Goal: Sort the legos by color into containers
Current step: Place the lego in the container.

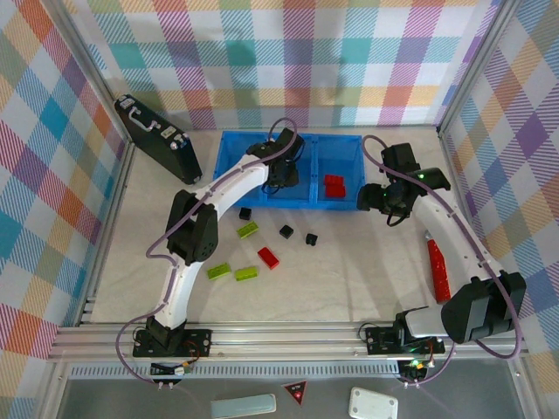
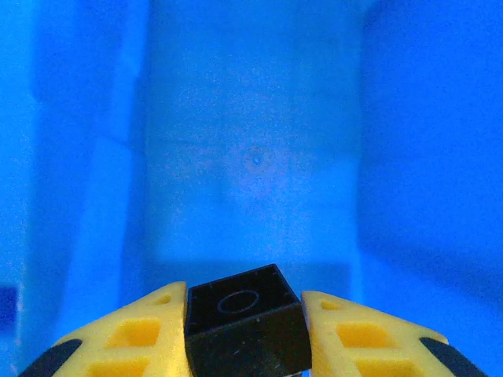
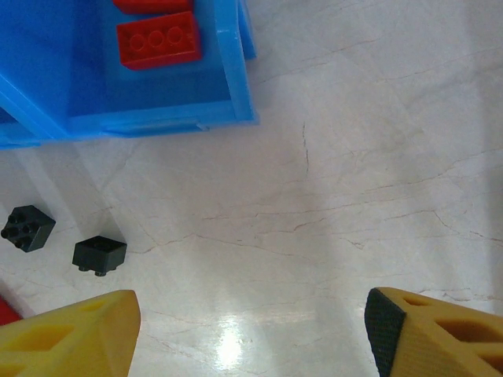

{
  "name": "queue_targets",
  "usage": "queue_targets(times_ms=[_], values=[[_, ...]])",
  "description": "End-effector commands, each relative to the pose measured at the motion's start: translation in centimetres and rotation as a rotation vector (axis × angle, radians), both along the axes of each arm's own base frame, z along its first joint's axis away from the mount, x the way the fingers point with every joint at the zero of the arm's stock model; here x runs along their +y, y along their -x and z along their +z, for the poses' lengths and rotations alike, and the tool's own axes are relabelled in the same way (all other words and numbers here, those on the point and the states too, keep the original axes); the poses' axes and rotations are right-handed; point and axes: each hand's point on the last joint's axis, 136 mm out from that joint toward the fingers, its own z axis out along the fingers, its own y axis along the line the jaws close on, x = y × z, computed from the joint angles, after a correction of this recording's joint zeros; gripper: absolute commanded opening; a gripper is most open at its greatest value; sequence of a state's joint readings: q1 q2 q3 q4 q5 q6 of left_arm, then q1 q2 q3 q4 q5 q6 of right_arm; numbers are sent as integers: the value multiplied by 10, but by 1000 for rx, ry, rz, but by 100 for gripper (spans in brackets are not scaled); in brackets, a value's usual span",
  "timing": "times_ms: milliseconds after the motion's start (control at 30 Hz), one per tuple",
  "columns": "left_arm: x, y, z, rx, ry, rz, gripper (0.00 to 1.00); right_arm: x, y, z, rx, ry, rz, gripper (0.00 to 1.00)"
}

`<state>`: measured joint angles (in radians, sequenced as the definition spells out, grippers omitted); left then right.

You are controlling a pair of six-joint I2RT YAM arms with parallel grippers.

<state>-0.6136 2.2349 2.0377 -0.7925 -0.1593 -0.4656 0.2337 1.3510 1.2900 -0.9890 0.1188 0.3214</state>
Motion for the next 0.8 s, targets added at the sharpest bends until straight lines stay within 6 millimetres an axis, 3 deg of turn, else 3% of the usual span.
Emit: queue_targets(times_ms=[0,533,767], values=[[-4,-7,2,-1,3,-42,32,1,5,0,18,-20,-4,76],[-6,-29,-43,45,-9,-56,33,7,0,0,19,-45,0,76],[-7,-31,-42,42,8,-43,44,5,4,1,17,-44,-2,76]])
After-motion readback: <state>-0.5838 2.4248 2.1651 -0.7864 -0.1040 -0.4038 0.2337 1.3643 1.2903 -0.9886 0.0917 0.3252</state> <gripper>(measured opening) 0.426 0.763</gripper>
